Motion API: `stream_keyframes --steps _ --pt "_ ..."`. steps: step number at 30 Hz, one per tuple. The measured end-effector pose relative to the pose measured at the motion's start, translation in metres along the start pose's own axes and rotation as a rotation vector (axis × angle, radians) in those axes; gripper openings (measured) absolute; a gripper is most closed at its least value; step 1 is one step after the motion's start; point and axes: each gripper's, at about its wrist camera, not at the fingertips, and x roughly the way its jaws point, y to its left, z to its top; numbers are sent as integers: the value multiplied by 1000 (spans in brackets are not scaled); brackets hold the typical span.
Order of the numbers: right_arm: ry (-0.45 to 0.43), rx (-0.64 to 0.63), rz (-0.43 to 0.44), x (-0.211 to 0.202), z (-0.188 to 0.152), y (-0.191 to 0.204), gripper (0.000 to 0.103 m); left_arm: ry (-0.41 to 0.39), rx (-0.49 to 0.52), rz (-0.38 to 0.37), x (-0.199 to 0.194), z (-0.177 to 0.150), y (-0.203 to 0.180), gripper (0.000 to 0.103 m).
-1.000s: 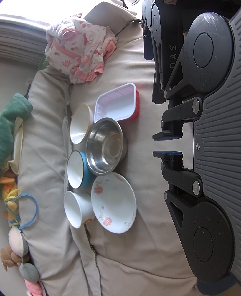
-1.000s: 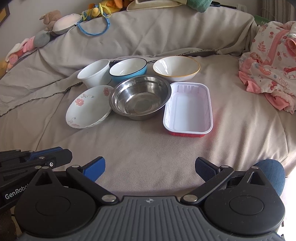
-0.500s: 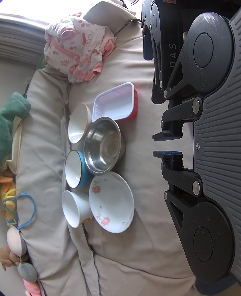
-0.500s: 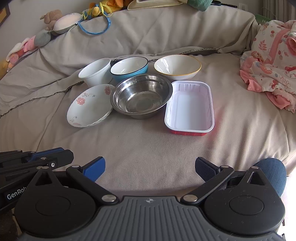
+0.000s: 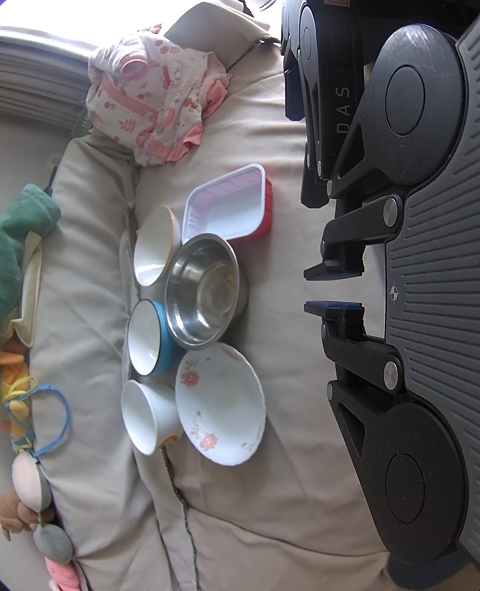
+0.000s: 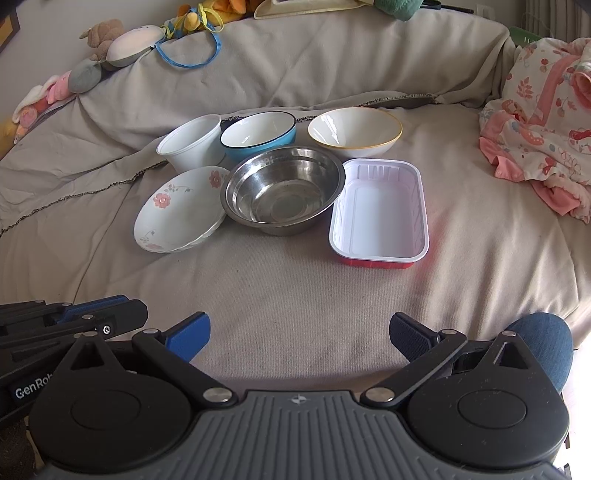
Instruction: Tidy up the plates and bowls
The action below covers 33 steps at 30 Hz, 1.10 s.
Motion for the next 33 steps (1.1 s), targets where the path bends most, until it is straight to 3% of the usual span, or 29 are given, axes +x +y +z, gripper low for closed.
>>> stream_keyframes --steps 23,25,29,31,33 --pt "10 11 33 10 3 -6 103 26 -16 2 13 2 4 16" --pt "5 1 52 13 7 -11 103 22 -35 -39 21 8 6 16" --pt "-18 19 58 28 31 -40 103 12 -145 -214 54 25 16 18" --pt "-12 47 54 44 50 -61 103 22 -144 -217 76 34 8 18" --pt "-12 70 27 62 72 -81 103 16 -75 -173 94 41 -7 18"
